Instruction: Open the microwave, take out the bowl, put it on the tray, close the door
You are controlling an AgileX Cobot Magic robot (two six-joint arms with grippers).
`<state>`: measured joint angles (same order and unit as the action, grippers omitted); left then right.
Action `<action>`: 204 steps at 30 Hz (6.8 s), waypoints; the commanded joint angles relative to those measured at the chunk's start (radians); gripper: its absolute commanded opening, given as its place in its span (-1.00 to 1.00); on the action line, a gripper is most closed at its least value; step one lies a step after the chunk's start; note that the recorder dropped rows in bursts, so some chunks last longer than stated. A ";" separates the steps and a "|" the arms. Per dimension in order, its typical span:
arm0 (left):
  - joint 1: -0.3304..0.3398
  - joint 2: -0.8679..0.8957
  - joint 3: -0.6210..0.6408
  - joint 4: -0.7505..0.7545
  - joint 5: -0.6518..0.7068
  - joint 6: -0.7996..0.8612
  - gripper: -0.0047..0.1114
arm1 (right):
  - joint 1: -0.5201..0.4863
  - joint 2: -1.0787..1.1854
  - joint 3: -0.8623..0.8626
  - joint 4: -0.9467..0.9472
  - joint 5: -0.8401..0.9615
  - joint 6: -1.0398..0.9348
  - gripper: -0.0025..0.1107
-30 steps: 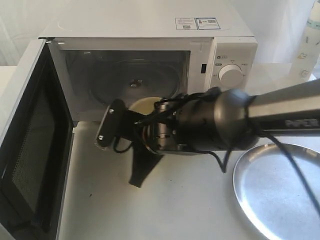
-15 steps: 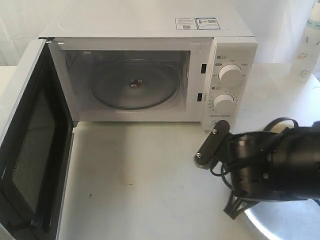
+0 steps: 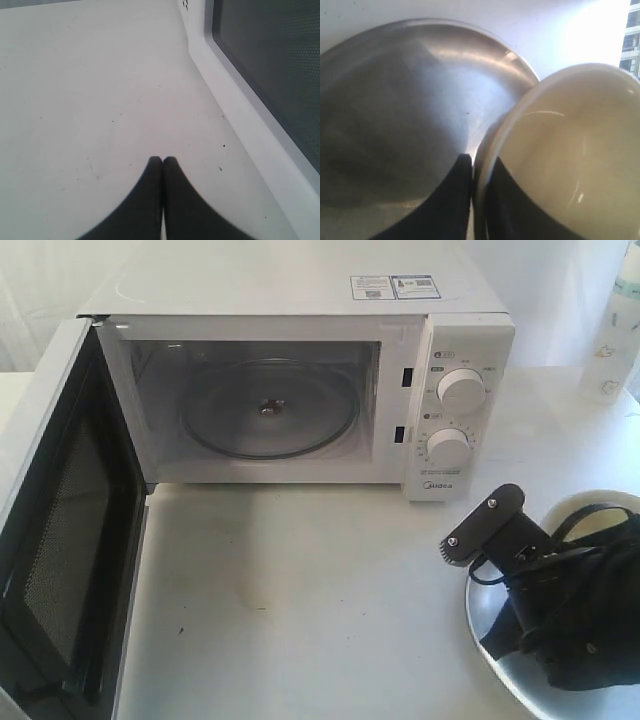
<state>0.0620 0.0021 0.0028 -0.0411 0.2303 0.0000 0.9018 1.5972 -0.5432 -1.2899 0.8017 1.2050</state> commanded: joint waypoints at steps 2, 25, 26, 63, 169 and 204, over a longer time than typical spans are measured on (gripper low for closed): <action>-0.005 -0.002 -0.003 -0.012 0.002 0.000 -0.92 | -0.005 0.000 0.005 -0.078 0.013 0.058 -0.53; -0.005 -0.002 -0.003 -0.012 0.002 0.000 -0.92 | -0.003 -0.033 -0.055 -0.455 -0.071 0.438 -0.27; -0.005 -0.002 -0.003 -0.012 0.002 0.000 -0.92 | -0.003 -0.035 -0.072 -0.455 -0.095 0.438 -0.38; -0.005 -0.002 -0.003 -0.012 0.002 0.000 -0.92 | 0.442 0.380 -1.070 -0.455 -0.559 -0.365 -0.96; -0.005 -0.002 -0.003 -0.012 0.002 0.000 -0.92 | -0.595 -1.562 0.543 0.850 -0.902 0.457 -0.96; -0.005 -0.002 -0.003 -0.012 0.002 0.000 -0.92 | -0.793 -1.597 0.543 1.244 -0.484 -1.255 -0.96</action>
<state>0.0620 0.0021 0.0028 -0.0411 0.2303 0.0000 0.1123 0.0064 -0.0012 -0.0369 0.3272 -0.0121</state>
